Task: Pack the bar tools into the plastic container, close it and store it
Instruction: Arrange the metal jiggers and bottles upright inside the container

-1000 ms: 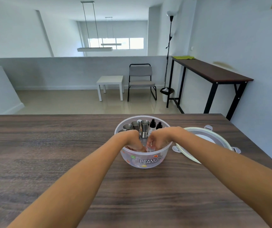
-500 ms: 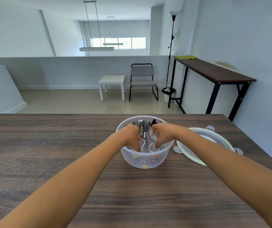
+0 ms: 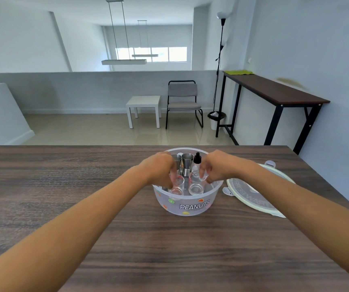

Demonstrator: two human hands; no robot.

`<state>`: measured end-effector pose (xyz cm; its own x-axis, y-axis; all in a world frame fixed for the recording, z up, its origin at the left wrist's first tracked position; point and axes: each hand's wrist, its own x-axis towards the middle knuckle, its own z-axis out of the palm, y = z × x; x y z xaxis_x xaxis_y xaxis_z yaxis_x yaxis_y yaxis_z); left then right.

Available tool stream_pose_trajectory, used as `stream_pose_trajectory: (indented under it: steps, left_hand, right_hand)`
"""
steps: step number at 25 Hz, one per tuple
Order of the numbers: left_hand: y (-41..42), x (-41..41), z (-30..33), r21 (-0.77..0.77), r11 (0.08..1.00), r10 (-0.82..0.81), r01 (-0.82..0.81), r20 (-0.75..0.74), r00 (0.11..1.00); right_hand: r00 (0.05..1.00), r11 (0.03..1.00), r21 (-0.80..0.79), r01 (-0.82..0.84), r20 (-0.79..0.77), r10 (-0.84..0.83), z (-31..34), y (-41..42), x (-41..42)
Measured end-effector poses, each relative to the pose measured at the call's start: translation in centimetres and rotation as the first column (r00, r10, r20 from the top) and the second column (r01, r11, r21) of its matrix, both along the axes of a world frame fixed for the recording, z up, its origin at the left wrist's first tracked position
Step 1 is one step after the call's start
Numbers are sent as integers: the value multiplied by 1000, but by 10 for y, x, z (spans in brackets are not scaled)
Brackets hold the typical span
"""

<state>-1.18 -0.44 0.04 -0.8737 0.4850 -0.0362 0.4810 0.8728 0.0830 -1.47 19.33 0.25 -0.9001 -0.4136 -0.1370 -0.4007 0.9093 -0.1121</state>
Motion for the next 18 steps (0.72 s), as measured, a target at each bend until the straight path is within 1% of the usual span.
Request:
stream_pose_trajectory:
  steps: [2, 6, 9, 13, 18]
  left_hand:
    - [0, 5, -5, 39, 999, -7, 7, -5, 1000]
    - [5, 3, -16, 122, 992, 8, 1, -68, 998]
    - [6, -4, -20, 104, 994, 52, -42, -103, 993]
    - [5, -11, -26, 133, 985, 129, -110, -140, 982]
    - [7, -17, -31, 120, 977, 198, -174, -233, 952]
  right_hand:
    - [1000, 1000, -2, -29, -8, 29, -5, 0, 3]
    - [993, 997, -45, -62, -108, 57, -16, -6, -1]
    - [983, 997, -32, -68, -175, 61, -20, -8, -7]
    - [970, 997, -27, -66, -235, 58, -25, -11, -14]
    - [964, 999, -51, -20, -267, 5, -33, -14, -21]
